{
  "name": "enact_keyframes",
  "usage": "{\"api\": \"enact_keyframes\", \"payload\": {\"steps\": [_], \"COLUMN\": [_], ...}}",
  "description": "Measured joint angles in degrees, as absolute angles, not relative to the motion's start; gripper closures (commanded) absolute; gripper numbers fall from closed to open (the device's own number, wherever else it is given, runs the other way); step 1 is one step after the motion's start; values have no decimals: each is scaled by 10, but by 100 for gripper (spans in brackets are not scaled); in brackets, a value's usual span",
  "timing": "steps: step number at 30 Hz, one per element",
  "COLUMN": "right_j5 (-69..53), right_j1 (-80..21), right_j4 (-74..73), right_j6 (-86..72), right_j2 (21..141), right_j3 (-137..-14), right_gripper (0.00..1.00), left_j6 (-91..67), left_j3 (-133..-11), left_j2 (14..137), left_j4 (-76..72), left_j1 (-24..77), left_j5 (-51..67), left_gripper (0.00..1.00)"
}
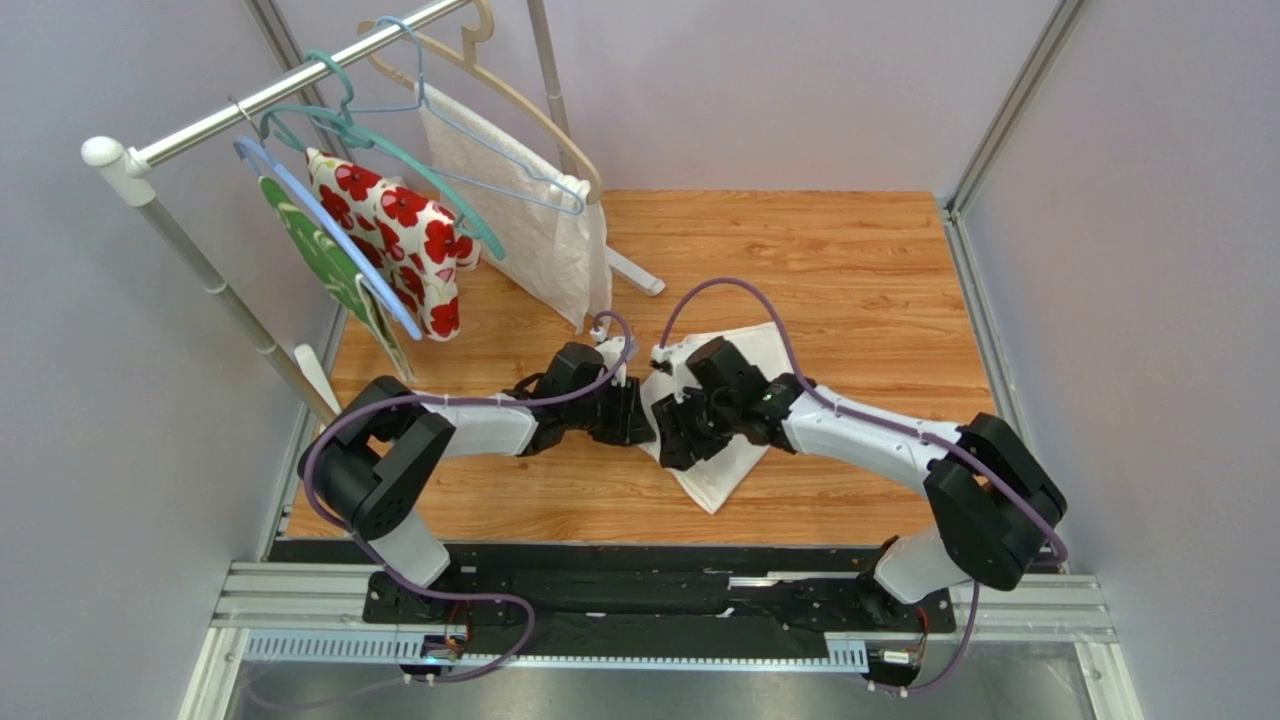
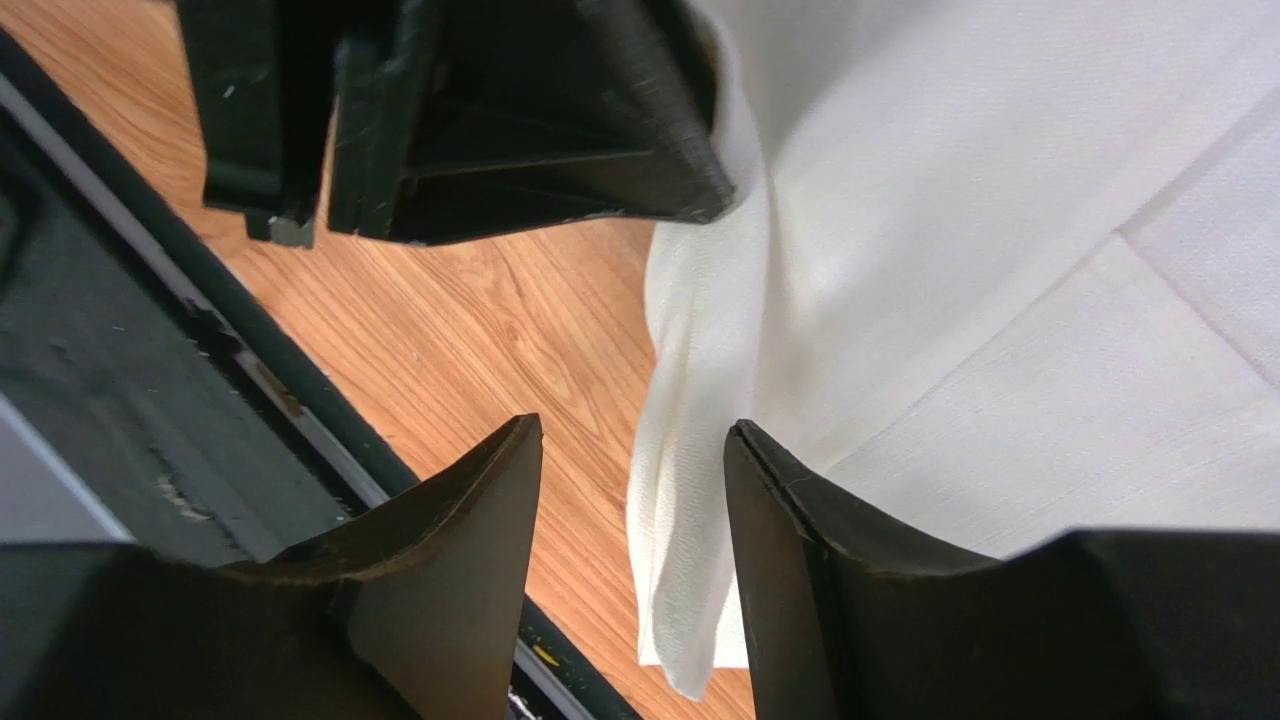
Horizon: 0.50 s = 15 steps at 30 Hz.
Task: Fold the napkin, place the utensils inside, and roll it up
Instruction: Roll the napkin with the utensil
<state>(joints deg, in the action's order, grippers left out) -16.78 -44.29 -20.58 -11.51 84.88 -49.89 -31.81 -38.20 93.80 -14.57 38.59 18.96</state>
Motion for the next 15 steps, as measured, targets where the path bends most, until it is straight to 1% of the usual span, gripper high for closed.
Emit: {"api": "enact_keyframes", "payload": {"steps": [2,3,5,10,15], "right_j5": [-101,-84,-25,77,139], "right_j1": [-477,-499,-533,-581,-614], "right_j4": [-213,-216,-221,-219,-217], "right_j6": [-108,-106,-103,-95,-85], "right_j2": [848,848,849,857,883], "right_j3": [-499,-499,-499,-499,-499], "right_gripper": [47,44,43,43,47], "left_j6": [-318,-318,-318,-318,-318], "left_j3": [-384,-385,-386,-388,-389], "left_j2": [938,938,938,938,938], "left_j4": [-142,-140,-137,-132,-130], "left_j1": [386,386,386,386,385], "left_j5": [189,189,189,189,189], "left_gripper": [63,63,63,64,64]}}
